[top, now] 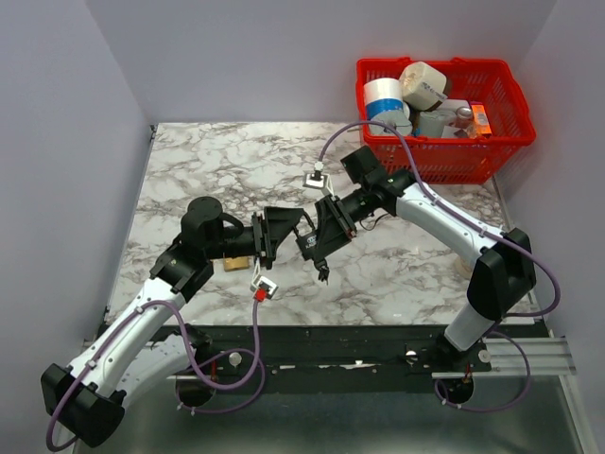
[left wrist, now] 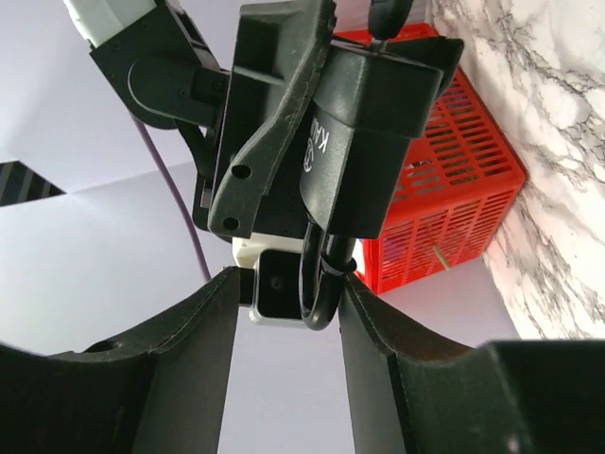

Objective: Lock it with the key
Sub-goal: Lock the lock.

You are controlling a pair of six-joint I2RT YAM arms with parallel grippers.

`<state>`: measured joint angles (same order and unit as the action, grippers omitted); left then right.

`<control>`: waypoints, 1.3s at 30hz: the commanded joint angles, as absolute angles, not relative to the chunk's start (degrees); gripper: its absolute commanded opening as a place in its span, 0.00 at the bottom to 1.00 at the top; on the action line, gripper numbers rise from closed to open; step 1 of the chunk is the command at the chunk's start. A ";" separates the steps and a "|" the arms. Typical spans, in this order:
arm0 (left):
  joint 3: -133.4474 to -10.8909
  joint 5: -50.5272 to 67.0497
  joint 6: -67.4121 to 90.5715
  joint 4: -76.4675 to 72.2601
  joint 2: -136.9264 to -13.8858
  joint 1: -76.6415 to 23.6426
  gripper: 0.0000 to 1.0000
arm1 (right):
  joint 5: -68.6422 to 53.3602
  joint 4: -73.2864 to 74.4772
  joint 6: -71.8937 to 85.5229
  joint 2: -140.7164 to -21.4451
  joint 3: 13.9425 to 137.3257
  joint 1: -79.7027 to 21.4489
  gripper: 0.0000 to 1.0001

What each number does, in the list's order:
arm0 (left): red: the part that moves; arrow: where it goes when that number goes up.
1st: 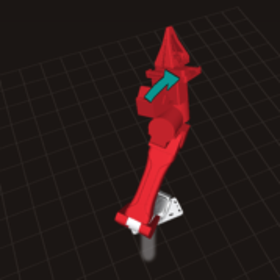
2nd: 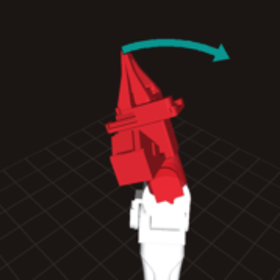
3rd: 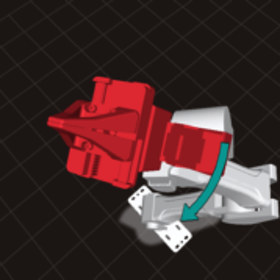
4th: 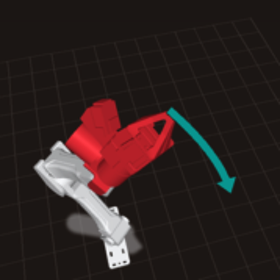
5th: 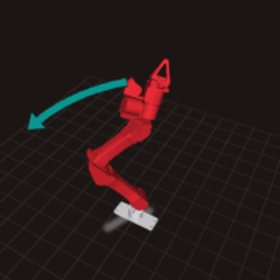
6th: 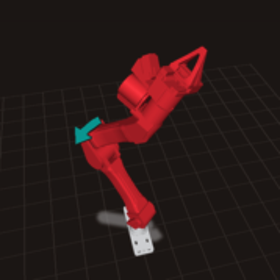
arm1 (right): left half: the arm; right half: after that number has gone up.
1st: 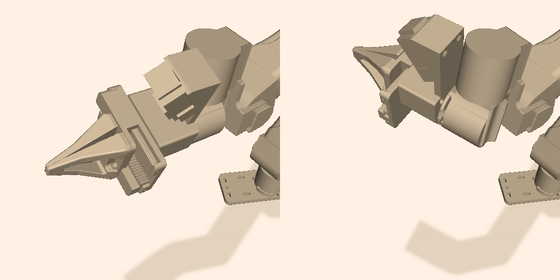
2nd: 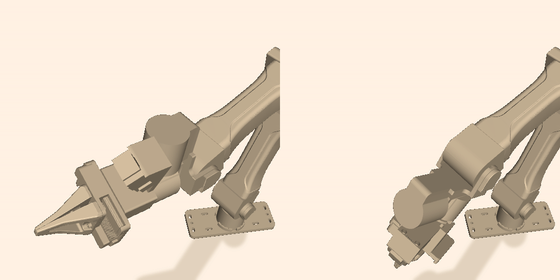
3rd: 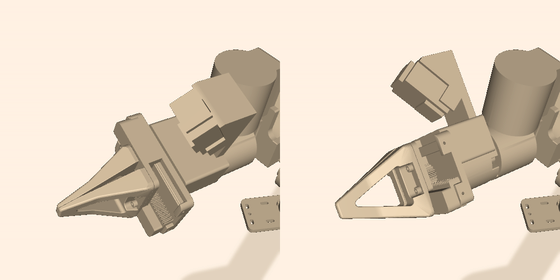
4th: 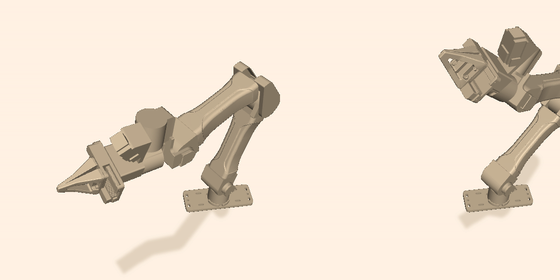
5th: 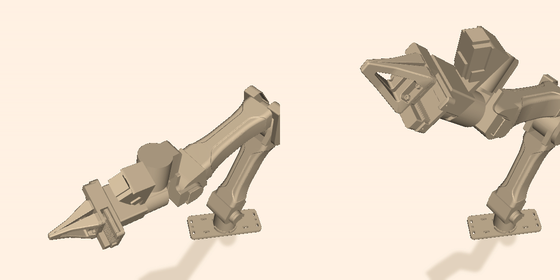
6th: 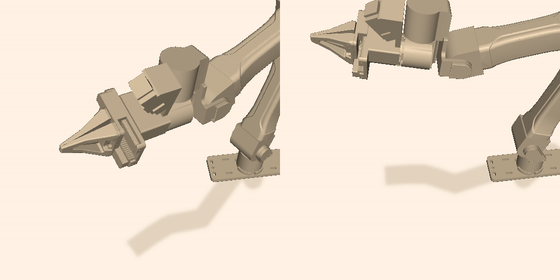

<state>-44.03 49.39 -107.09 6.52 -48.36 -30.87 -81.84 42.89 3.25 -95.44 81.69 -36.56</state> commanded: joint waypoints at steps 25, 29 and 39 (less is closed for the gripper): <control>-50.71 52.48 -82.91 12.57 -46.67 -32.26 0.00 | -77.91 44.36 0.64 -96.94 94.64 -27.08 1.00; -55.97 49.41 -74.55 21.07 -49.38 -32.26 0.00 | -67.26 47.20 -8.69 -93.97 100.11 -25.05 1.00; -63.28 34.81 -54.49 22.59 -56.16 -32.61 0.00 | -64.95 40.26 -10.99 -81.57 91.23 -24.79 1.00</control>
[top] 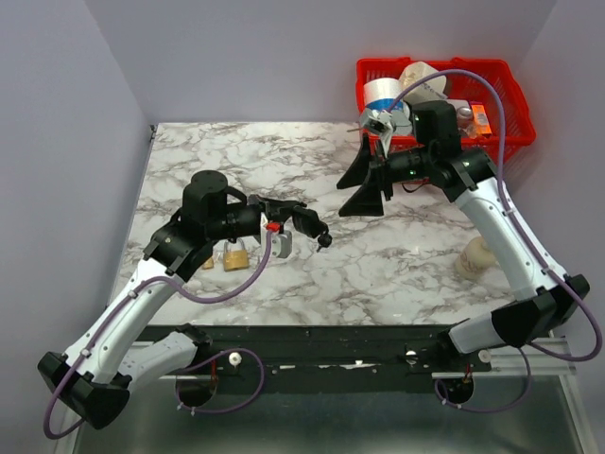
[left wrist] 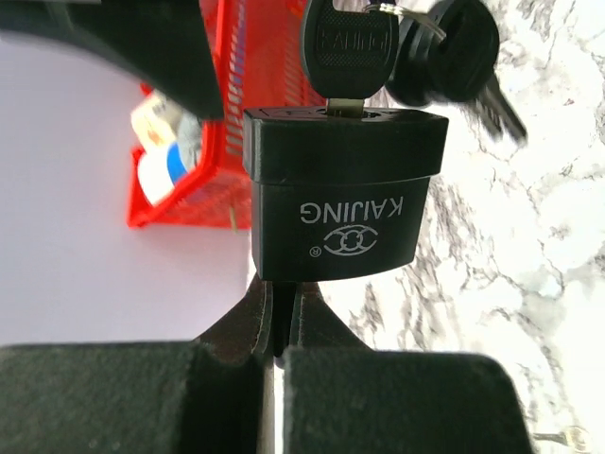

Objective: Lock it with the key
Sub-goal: Lock the lock.

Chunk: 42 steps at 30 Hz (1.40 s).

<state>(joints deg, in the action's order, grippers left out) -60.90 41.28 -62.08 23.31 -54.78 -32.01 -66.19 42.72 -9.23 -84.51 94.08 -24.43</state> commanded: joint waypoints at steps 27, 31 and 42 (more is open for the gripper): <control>-65.92 21.89 -57.74 24.26 -61.96 -38.23 0.00 | -46.76 47.11 -14.15 -90.17 96.15 -39.11 0.65; -66.01 19.95 -57.83 23.29 -62.40 -39.02 0.00 | -45.09 48.86 -14.85 -91.75 96.94 -39.99 0.61; -66.01 18.81 -58.80 22.94 -62.49 -39.99 0.00 | -41.05 50.80 -15.73 -93.60 96.68 -40.08 0.61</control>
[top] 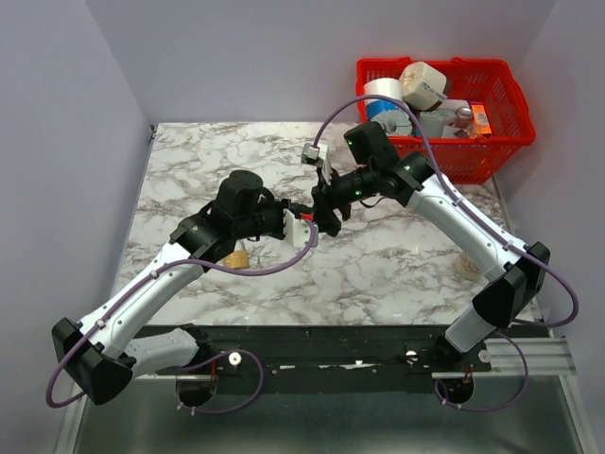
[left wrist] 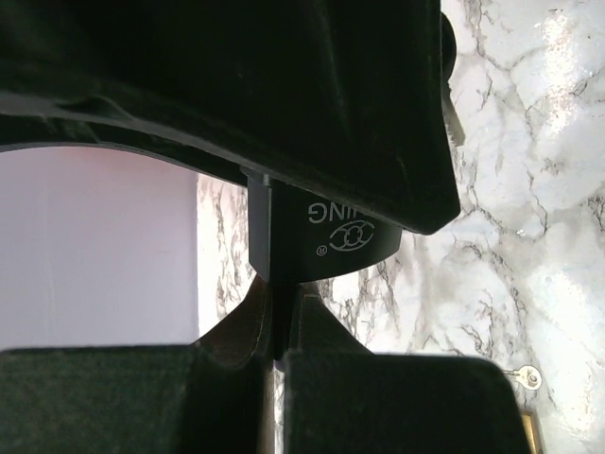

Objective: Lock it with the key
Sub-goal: Lock the lock.

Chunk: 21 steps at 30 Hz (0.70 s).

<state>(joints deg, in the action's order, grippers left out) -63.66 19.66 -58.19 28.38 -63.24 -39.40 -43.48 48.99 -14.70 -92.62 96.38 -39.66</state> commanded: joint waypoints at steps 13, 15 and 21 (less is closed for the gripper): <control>-66.45 23.54 -64.33 33.30 -61.26 -40.17 0.62 | -41.31 49.49 -15.74 -91.94 96.77 -39.99 0.01; -66.09 24.95 -64.07 35.49 -60.30 -40.08 0.82 | -42.01 48.78 -15.73 -91.23 96.33 -39.90 0.01; -64.69 31.63 -58.22 37.46 -57.05 -36.57 0.95 | -48.85 47.64 -16.52 -88.69 94.49 -37.53 0.01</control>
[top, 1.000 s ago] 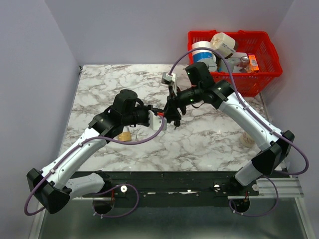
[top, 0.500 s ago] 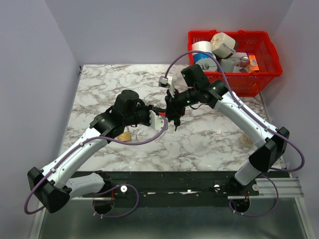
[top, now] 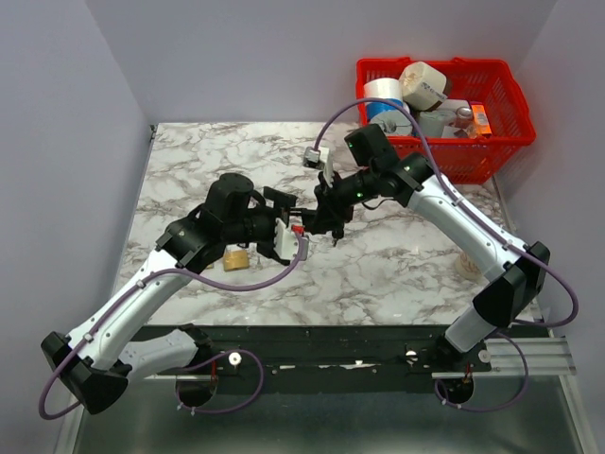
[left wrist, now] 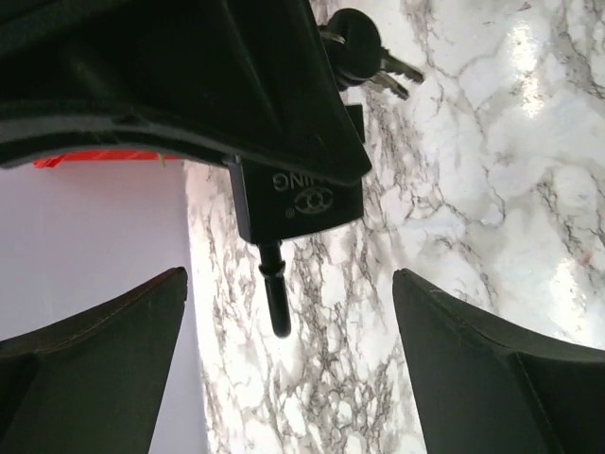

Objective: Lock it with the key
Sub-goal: Lock the lock.

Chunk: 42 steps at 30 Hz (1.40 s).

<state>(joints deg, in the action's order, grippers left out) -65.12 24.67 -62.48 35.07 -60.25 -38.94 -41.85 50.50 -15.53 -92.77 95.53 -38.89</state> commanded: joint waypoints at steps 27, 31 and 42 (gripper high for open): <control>-63.72 48.26 -36.38 22.66 -55.19 -31.64 0.35 | -65.74 42.81 -21.27 -82.18 93.34 -37.09 0.01; -64.77 47.55 -34.46 23.12 -55.46 -31.90 0.12 | -64.17 42.28 -21.79 -81.83 93.16 -37.18 0.01; -66.45 44.57 -32.78 29.27 -54.49 -31.82 0.35 | -60.73 39.38 -23.29 -79.37 91.32 -36.48 0.01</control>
<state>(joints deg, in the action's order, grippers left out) -65.36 47.05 -33.34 26.63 -55.44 -31.64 -59.46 44.12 -22.09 -81.45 90.96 -36.73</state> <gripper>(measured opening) 0.368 0.406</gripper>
